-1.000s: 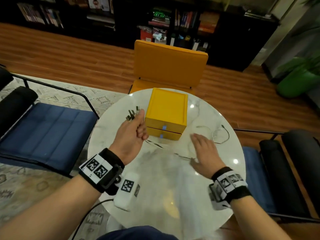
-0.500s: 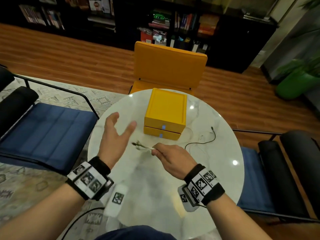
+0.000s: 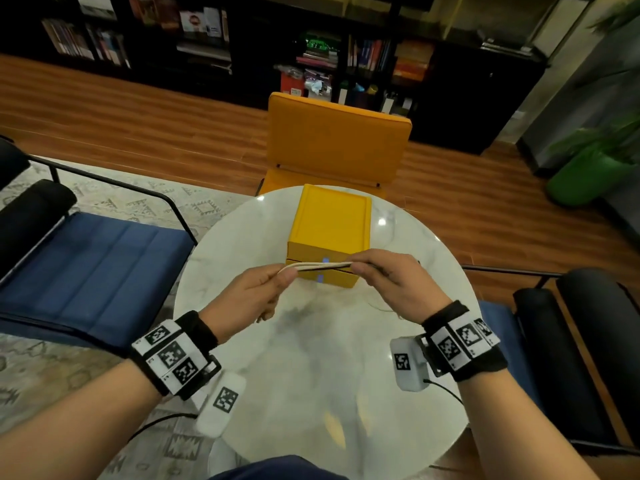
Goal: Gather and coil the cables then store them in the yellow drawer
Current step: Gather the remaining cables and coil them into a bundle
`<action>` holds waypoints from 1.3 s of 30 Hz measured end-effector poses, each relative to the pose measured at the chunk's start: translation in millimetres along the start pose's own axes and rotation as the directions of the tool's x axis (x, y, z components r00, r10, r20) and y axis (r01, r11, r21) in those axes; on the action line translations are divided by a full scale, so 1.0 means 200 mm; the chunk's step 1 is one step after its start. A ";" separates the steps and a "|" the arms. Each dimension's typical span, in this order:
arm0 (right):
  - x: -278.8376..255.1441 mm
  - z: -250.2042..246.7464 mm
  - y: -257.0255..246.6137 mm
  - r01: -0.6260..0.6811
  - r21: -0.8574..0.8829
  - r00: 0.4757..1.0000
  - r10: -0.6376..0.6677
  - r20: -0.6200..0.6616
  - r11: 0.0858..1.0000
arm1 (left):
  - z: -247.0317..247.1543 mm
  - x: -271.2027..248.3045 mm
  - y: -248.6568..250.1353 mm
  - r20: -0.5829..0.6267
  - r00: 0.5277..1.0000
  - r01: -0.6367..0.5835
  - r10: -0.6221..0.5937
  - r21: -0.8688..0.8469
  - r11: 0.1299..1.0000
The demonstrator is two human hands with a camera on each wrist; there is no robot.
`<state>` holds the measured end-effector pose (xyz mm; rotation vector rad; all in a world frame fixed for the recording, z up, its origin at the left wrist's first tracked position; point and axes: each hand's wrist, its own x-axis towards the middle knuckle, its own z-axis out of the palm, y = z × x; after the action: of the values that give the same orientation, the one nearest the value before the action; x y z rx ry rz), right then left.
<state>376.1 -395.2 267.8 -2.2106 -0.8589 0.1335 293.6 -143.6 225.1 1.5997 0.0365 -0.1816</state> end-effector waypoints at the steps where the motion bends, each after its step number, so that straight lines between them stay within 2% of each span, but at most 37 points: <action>1: 0.00 0.03 0.00 0.003 0.012 0.996 -0.002 -0.092 1.000 | 0.01 0.01 0.00 -0.037 0.999 0.007 -0.010 -0.090 0.996; 3: 0.01 0.16 -0.01 -0.020 0.060 0.961 0.035 -0.273 0.998 | 0.06 0.03 0.01 -0.114 0.993 0.004 -0.033 -0.241 0.971; 5: 0.02 0.31 -0.06 -0.043 0.154 0.912 0.101 -0.398 0.987 | 0.12 0.06 0.04 -0.189 0.979 -0.008 -0.074 -0.402 0.916; 7: 0.03 0.42 -0.10 -0.040 0.202 0.886 0.128 -0.445 0.978 | 0.17 0.10 0.07 -0.215 0.967 0.007 -0.135 -0.508 0.862; 10: 0.02 0.52 -0.13 -0.007 0.130 0.897 0.063 -0.438 0.992 | 0.19 0.14 0.10 -0.254 0.945 0.040 -0.204 -0.531 0.847; 12: 0.02 0.56 -0.13 0.019 0.075 0.921 0.012 -0.390 0.997 | 0.17 0.16 0.10 -0.266 0.937 0.072 -0.228 -0.491 0.868; 15: 0.01 0.57 -0.11 -0.008 0.065 0.953 0.028 -0.300 0.998 | 0.17 0.17 0.08 -0.271 0.932 0.114 -0.241 -0.414 0.903; 18: -0.04 0.59 -0.05 -0.130 0.083 0.990 0.134 -0.038 0.988 | 0.12 0.21 0.08 -0.380 0.890 0.111 -0.253 -0.358 0.927; 20: -0.13 0.60 0.01 -0.165 -0.004 0.978 0.164 0.129 0.986 | 0.03 0.24 0.09 -0.450 0.836 0.114 -0.313 -0.416 0.902; 22: -0.24 0.57 0.04 -0.130 -0.122 0.957 0.156 0.243 0.984 | -0.08 0.27 0.10 -0.442 0.803 0.114 -0.399 -0.544 0.832; 24: -0.30 0.50 0.00 -0.064 -0.165 0.943 0.114 0.312 0.984 | -0.14 0.28 0.09 -0.389 0.803 0.097 -0.452 -0.662 0.743; 25: -0.31 0.45 -0.04 -0.020 -0.165 0.942 0.074 0.327 0.986 | -0.15 0.28 0.08 -0.364 0.815 0.114 -0.450 -0.661 0.742; 26: -0.30 0.39 -0.09 0.027 -0.156 0.947 0.025 0.322 0.987 | -0.14 0.27 0.08 -0.348 0.833 0.147 -0.431 -0.611 0.778; 28: -0.24 0.27 -0.17 0.097 -0.122 0.978 -0.072 0.196 0.988 | -0.10 0.26 0.11 -0.300 0.886 0.219 -0.353 -0.399 0.890; 30: -0.14 0.16 -0.21 0.134 -0.111 0.990 -0.137 -0.017 0.985 | -0.03 0.23 0.16 -0.154 0.949 0.245 -0.274 -0.184 0.952; 32: -0.02 0.09 -0.21 0.122 -0.106 0.974 -0.140 -0.180 0.987 | 0.05 0.19 0.21 0.015 0.962 0.274 -0.274 -0.093 0.957; 34: 0.09 0.06 -0.21 0.102 -0.120 0.952 -0.132 -0.277 0.988 | 0.10 0.15 0.23 0.123 0.953 0.286 -0.277 -0.061 0.956; 35: 0.12 0.06 -0.21 0.101 -0.119 0.940 -0.134 -0.313 0.988 | 0.12 0.14 0.24 0.163 0.956 0.254 -0.243 -0.047 0.966; 37: 0.15 0.09 -0.22 0.072 -0.052 0.926 -0.086 -0.368 0.996 | 0.15 0.12 0.26 0.173 0.975 0.144 -0.139 -0.018 0.989; 39: 0.16 0.13 -0.23 -0.023 0.120 0.906 0.071 -0.417 0.992 | 0.16 0.11 0.25 0.067 0.995 0.074 -0.074 0.001 0.997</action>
<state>367.2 -336.9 284.6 -2.0443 -0.5419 -0.2615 319.5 -179.5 271.2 1.5904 0.0438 -0.2927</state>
